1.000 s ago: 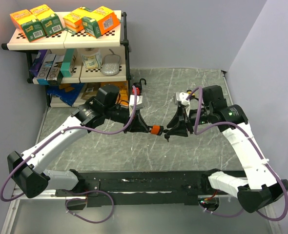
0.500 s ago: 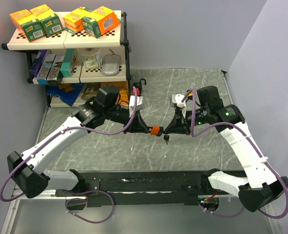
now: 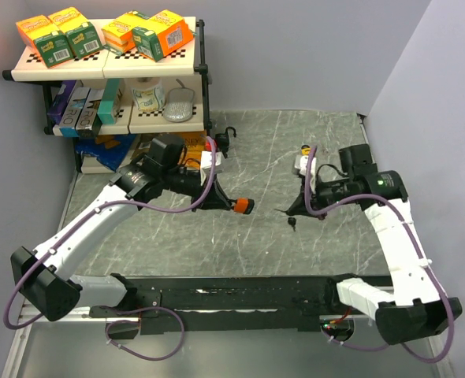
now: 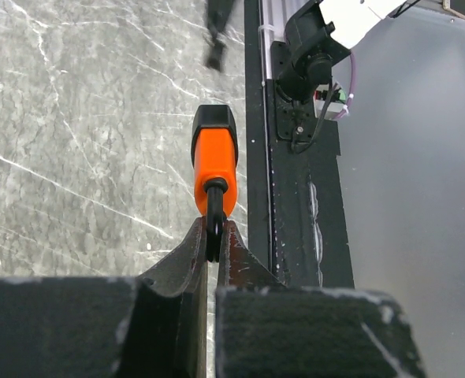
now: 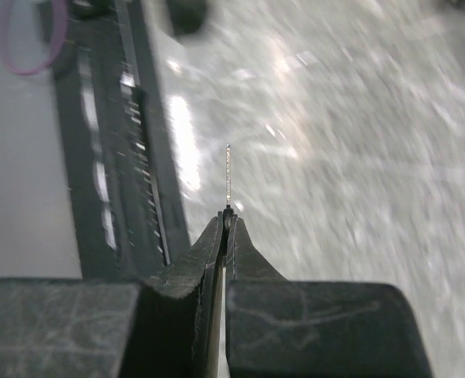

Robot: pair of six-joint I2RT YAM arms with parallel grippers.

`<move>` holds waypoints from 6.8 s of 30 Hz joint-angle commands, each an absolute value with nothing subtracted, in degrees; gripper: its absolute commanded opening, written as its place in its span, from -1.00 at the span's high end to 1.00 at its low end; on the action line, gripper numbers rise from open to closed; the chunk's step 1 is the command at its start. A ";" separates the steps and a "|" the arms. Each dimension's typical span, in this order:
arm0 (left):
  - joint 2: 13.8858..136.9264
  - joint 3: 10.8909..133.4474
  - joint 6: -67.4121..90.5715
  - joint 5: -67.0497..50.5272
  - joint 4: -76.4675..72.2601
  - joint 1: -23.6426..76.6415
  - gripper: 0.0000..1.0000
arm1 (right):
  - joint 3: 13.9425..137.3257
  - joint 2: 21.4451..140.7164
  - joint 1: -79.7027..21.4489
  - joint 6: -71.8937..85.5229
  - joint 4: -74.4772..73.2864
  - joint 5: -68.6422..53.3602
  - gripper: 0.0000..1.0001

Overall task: Lock with the key
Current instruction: Lock the lock, then place the key at the center of the board, then place the lock at the center of the board.

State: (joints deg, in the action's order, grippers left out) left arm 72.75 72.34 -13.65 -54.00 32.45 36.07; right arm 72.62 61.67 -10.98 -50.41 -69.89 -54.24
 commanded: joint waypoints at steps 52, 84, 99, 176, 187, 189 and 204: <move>76.38 64.78 -11.34 -48.08 24.79 34.72 0.98 | 92.19 119.09 14.24 -37.71 -37.79 -21.35 0.71; 88.33 70.31 24.43 -55.02 17.76 39.02 0.98 | 43.25 46.84 -26.26 -38.49 -18.11 -36.14 -0.99; 88.94 70.93 25.14 -56.78 16.52 39.90 0.98 | 39.82 51.15 -37.53 -47.11 -14.24 -26.46 -0.53; 74.62 68.73 4.13 -30.76 18.63 30.15 -0.93 | 77.34 108.80 -0.26 -7.03 -29.79 -8.97 0.58; 75.85 69.26 3.96 -29.97 19.69 29.18 -0.93 | 78.84 112.15 -0.26 -5.01 -30.94 -5.80 -0.02; 76.55 69.78 3.87 -29.88 20.65 29.18 -0.93 | 78.84 112.24 -0.26 -4.75 -30.94 -5.80 -0.20; 85.86 75.40 5.18 -24.10 21.88 32.42 -0.93 | 78.05 104.26 -0.26 -4.48 -30.41 -9.14 -0.89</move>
State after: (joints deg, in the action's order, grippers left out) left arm 81.80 69.93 5.26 -28.58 22.31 29.98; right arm 76.84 111.39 -0.34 -4.75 -30.98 -7.73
